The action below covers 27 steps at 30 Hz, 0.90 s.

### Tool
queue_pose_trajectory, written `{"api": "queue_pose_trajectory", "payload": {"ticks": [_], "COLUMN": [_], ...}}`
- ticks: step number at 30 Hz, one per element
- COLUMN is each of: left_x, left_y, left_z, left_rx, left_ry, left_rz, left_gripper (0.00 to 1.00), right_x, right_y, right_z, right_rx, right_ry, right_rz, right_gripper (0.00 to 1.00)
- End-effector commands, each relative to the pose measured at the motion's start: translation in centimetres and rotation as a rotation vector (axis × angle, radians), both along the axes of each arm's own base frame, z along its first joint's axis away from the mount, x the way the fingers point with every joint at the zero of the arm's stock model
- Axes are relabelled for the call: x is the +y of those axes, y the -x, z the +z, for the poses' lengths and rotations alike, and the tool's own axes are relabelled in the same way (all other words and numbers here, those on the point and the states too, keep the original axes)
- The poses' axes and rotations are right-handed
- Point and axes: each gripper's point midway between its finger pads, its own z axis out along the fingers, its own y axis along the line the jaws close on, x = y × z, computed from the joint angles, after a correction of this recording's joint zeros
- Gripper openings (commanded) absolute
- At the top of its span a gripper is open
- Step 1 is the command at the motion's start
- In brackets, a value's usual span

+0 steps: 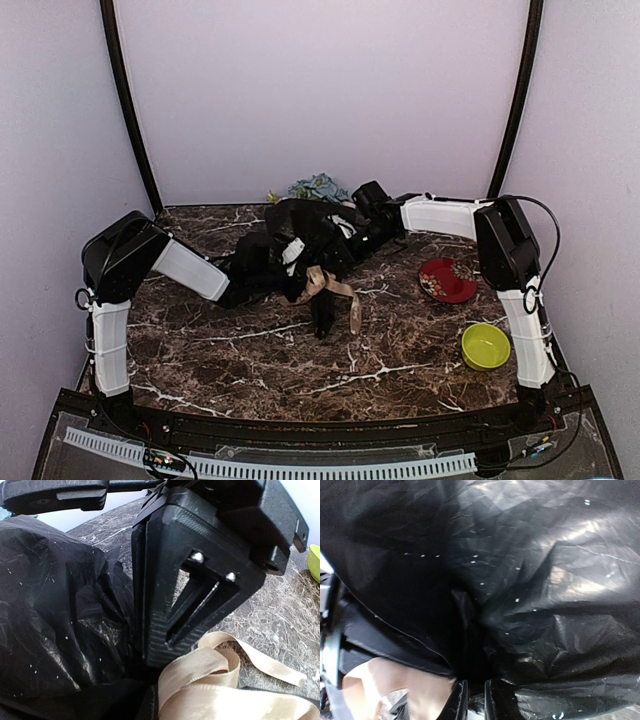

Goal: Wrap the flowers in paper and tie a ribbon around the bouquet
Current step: Cross the half-tied ribbon over the folded bouquet.

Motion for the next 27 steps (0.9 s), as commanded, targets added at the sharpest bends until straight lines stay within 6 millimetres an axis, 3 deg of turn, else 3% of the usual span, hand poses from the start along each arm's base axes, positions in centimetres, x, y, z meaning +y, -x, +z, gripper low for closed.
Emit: {"api": "queue_pose_trajectory", "payload": {"ticks": [1, 6, 15, 27], "left_x": [0.3, 0.1, 1.7, 1.6], "left_y": [0.1, 0.8, 1.7, 2.6], "left_z": [1.0, 1.2, 0.7, -0.2], "left_rx": [-0.025, -0.013, 0.082, 0.116], "left_ry": [0.015, 0.033, 0.048, 0.023], "left_rz": [-0.011, -0.054, -0.067, -0.112], "left_gripper": [0.01, 0.11, 0.22, 0.24], "right_x": [1.5, 1.4, 1.5, 2.4], "right_y": [3.4, 4.0, 5.2, 6.6], "right_z": [0.9, 0.4, 1.8, 3.0], "right_rx": [0.101, 0.136, 0.161, 0.202], "right_ry": [-0.105, -0.117, -0.182, -0.282], "right_rz": [0.108, 0.115, 0.142, 0.157], "right_gripper": [0.13, 0.12, 0.12, 0.11]}}
